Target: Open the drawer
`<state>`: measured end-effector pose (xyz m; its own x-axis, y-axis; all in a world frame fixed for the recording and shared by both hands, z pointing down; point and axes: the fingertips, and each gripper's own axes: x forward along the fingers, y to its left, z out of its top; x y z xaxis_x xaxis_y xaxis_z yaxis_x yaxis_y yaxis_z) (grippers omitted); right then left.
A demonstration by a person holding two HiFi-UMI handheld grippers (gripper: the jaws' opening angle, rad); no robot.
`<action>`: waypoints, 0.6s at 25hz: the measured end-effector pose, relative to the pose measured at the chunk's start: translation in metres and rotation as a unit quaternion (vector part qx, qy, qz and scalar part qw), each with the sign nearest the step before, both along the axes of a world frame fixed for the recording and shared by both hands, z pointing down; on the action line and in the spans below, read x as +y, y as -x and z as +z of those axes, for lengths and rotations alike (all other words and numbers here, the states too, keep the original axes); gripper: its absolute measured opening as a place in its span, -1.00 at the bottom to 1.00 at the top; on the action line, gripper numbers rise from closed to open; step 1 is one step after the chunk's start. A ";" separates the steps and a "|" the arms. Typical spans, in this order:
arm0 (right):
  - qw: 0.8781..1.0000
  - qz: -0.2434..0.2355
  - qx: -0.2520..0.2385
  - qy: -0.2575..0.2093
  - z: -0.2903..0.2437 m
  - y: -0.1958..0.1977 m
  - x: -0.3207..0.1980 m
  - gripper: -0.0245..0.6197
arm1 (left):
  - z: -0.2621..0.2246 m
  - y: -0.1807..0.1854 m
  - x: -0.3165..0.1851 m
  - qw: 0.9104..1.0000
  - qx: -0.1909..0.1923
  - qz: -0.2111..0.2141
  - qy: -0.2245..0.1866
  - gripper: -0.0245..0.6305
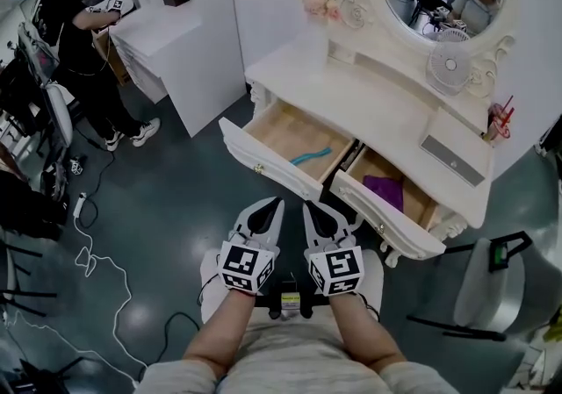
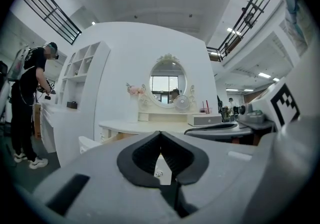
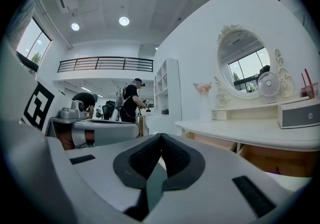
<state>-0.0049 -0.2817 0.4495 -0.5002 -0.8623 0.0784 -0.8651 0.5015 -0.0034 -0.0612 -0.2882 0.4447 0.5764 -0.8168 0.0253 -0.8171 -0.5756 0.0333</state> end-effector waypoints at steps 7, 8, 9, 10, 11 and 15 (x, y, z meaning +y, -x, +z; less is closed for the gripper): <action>1.000 -0.004 0.004 -0.004 0.000 0.000 0.000 -0.90 | 0.008 0.003 -0.002 1.000 -0.014 -0.012 0.008 -0.88; 1.000 -0.004 0.007 -0.005 0.000 0.000 -0.001 -0.90 | 0.008 0.002 -0.003 1.000 -0.015 -0.012 0.009 -0.88; 1.000 -0.004 0.010 -0.007 0.000 0.001 -0.001 -0.90 | 0.008 0.002 -0.003 1.000 -0.017 -0.011 0.008 -0.88; 1.000 -0.005 0.012 -0.007 0.000 0.001 -0.001 -0.90 | 0.008 0.001 -0.003 1.000 -0.020 -0.011 0.007 -0.88; 1.000 -0.005 0.013 -0.007 0.000 0.001 -0.001 -0.90 | 0.008 0.000 -0.003 1.000 -0.023 -0.010 0.005 -0.88; 1.000 -0.007 0.009 -0.004 0.002 0.001 -0.001 -0.90 | 0.010 -0.001 -0.002 1.000 -0.028 -0.008 0.004 -0.88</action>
